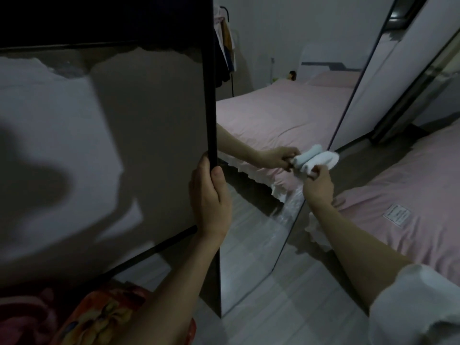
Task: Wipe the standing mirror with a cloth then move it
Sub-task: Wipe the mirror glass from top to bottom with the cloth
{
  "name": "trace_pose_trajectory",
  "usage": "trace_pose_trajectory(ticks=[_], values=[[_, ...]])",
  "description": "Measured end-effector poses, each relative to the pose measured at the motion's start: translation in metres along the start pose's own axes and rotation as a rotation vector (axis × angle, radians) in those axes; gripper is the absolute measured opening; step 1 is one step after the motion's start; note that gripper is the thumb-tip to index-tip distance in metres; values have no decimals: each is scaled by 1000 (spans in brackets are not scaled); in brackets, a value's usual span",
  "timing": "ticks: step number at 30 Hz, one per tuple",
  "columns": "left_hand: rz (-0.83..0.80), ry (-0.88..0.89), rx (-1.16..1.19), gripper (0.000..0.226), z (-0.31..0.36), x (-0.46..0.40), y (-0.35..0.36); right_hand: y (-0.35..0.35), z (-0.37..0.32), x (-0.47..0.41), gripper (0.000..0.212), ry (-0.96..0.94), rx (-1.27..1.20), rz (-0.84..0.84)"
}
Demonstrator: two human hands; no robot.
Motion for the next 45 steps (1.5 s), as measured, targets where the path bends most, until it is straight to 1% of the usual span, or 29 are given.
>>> trace_pose_trajectory(ticks=[2, 3, 5, 7, 9, 11, 14, 16, 19, 21, 23, 25, 27, 29, 31, 33, 35, 37, 39, 42, 43, 45], values=[[37, 27, 0, 57, -2, -1, 1, 20, 23, 5, 36, 27, 86, -164], [52, 44, -6, 57, -3, -2, 1, 29, 34, 6, 33, 31, 103, -226], [64, 52, -14, 57, -7, -4, 0, 42, 48, 13, 28, 108, 77, -301], [76, 53, -21, 57, -10, -5, -2, 43, 55, 22, 30, 202, 68, -322], [96, 63, -29, 57, -11, -5, -3, 38, 57, 25, 35, 227, 118, -248], [112, 57, -35, 57, -10, -6, -4, 24, 48, 25, 36, 219, 98, -108], [117, 33, -36, 57, -7, -3, -3, 2, 23, 15, 33, 177, -43, 84], [108, 33, -29, 55, -5, 0, -1, -11, 6, 7, 32, 128, -134, 175], [98, 55, -33, 50, -3, 0, 1, -17, -10, -10, 33, 90, -229, 221], [82, 64, -46, 49, -1, 1, 2, -16, -14, -18, 34, 68, -220, 215], [71, 64, -56, 48, -2, 2, 2, -10, -10, -24, 37, 88, -171, 172], [76, 81, -49, 45, -3, 2, 2, 0, 3, -29, 40, 124, -148, 94], [92, 101, -45, 43, -4, 1, 3, 12, 21, -35, 38, 174, -155, -13], [103, 96, -37, 46, -6, 1, 5, 27, 39, -33, 36, 230, -195, -155], [111, 82, -31, 48, -8, -1, 5, 40, 55, -25, 34, 305, -205, -251], [115, 94, -48, 48, -10, -2, 3, 48, 65, -10, 37, 418, -218, -300], [105, 135, -76, 45, -11, -2, 1, 49, 69, -4, 39, 486, -167, -270], [97, 168, -105, 42, -11, -1, 0, 39, 64, -6, 43, 448, -89, -173], [91, 176, -111, 41, -10, 0, 0, 20, 49, -7, 45, 346, -75, -11], [89, 170, -96, 39, -10, 1, 1, -4, 19, -8, 39, 171, -91, 186], [92, 164, -90, 37, -10, 1, 2, -7, 11, -9, 39, 121, -99, 215], [106, 150, -90, 32, -10, 2, 3, -6, 1, -11, 40, 32, -111, 188]])
Point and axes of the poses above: each hand's wrist, its own x-axis away from the middle knuckle, its own y-axis out of the palm, z = x × y, the point moved 2 cm from there along -x, towards the middle knuckle, and after that the axes turned 11 degrees about x, right-handed, at the moved point
